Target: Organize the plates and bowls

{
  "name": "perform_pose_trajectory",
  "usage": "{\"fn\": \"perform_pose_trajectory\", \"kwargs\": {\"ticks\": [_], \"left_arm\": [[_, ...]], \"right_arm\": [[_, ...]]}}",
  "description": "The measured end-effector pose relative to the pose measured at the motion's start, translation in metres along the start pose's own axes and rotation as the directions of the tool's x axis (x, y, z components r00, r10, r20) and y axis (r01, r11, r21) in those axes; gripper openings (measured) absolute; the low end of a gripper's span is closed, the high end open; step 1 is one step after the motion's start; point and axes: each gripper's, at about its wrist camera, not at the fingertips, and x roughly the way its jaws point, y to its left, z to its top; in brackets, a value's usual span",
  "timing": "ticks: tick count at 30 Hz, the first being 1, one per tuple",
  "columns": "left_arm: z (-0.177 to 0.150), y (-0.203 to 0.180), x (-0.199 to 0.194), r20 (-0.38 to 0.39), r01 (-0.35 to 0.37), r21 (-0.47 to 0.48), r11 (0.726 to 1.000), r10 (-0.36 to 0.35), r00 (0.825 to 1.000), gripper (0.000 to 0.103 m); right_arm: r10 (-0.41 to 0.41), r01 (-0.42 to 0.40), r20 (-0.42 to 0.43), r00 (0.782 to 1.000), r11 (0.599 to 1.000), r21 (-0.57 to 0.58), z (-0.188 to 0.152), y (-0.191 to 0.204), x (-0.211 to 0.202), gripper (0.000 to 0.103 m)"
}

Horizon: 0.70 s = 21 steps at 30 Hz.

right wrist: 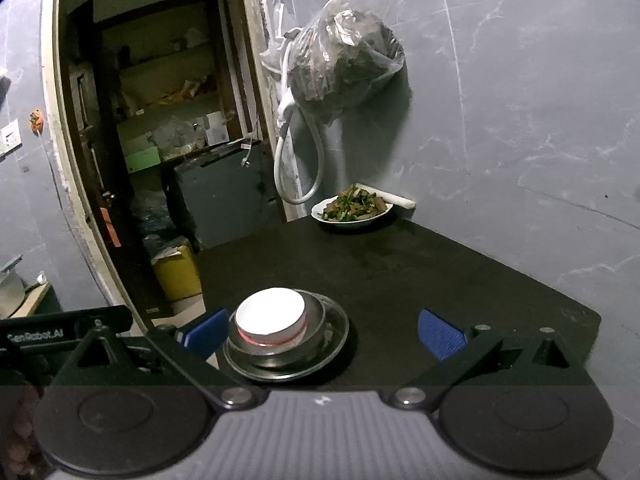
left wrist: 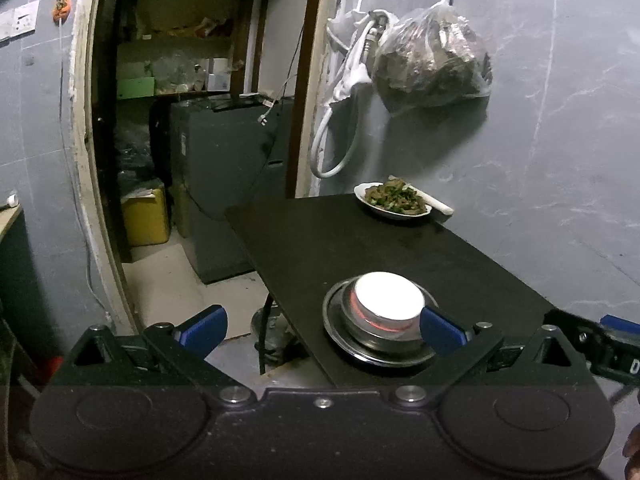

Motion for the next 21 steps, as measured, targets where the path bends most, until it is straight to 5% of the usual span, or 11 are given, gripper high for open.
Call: {"fn": "perform_pose_trajectory", "kwargs": {"ticks": [11,21], "left_arm": [[-0.038,-0.017,-0.042,0.029,-0.023,0.032,0.999,0.022,0.999,0.102],[-0.054,0.009,-0.035,-0.04,0.068,0.098,0.993,-0.064,0.997,0.102]], "right_arm": [[0.018,-0.018,0.0,1.0,1.0,0.016,-0.017,-0.018,-0.032,0.103],[-0.026,0.025,-0.012,1.0,1.0,-0.013,-0.03,-0.016,-0.046,0.103]]}}
